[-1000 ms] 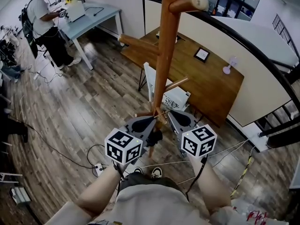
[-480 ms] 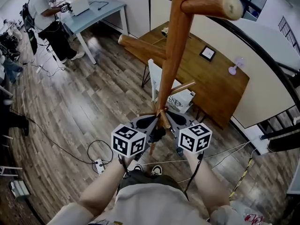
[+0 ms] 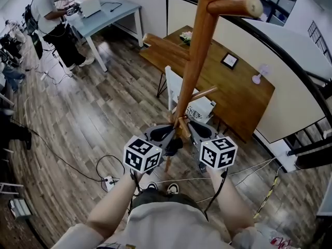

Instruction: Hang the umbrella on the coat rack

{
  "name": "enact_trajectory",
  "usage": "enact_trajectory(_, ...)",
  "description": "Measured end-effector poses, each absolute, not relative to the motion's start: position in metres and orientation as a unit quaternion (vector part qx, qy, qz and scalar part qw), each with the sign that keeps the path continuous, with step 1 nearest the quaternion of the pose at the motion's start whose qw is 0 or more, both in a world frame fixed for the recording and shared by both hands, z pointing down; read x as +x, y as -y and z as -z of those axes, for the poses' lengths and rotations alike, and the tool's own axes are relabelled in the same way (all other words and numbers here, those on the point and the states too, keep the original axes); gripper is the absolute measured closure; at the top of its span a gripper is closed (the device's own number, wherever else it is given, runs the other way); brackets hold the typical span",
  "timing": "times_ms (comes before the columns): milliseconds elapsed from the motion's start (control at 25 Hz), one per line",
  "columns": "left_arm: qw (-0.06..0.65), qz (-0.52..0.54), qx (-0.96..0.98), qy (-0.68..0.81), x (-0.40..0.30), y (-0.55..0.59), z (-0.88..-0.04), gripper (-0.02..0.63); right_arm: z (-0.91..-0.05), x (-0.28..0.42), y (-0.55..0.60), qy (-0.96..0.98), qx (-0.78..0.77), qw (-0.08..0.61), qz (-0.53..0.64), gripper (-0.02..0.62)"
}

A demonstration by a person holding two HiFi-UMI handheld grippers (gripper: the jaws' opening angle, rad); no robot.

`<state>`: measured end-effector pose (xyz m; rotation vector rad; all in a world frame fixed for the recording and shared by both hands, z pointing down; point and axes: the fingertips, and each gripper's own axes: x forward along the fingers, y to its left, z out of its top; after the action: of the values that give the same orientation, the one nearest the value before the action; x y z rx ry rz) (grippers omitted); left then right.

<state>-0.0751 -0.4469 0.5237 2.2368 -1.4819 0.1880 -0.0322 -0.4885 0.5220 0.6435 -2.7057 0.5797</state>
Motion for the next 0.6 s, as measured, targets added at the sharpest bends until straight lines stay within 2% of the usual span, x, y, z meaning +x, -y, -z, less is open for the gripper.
enact_trajectory(120, 0.192, -0.094, 0.817, 0.536, -0.077, 0.434, -0.507, 0.574, -0.492, -0.016, 0.49, 0.946, 0.238, 0.142, -0.168, 0.554)
enact_trajectory(280, 0.144, -0.111, 0.819, 0.544, -0.086, 0.421, -0.479, 0.58, -0.438, 0.004, 0.489, 0.953, 0.253, 0.098, -0.137, 0.568)
enact_trajectory(600, 0.061, -0.07, 0.819, 0.566, -0.109, 0.384, -0.376, 0.595, -0.32, 0.023, 0.439, 0.962, 0.266, 0.017, -0.059, 0.591)
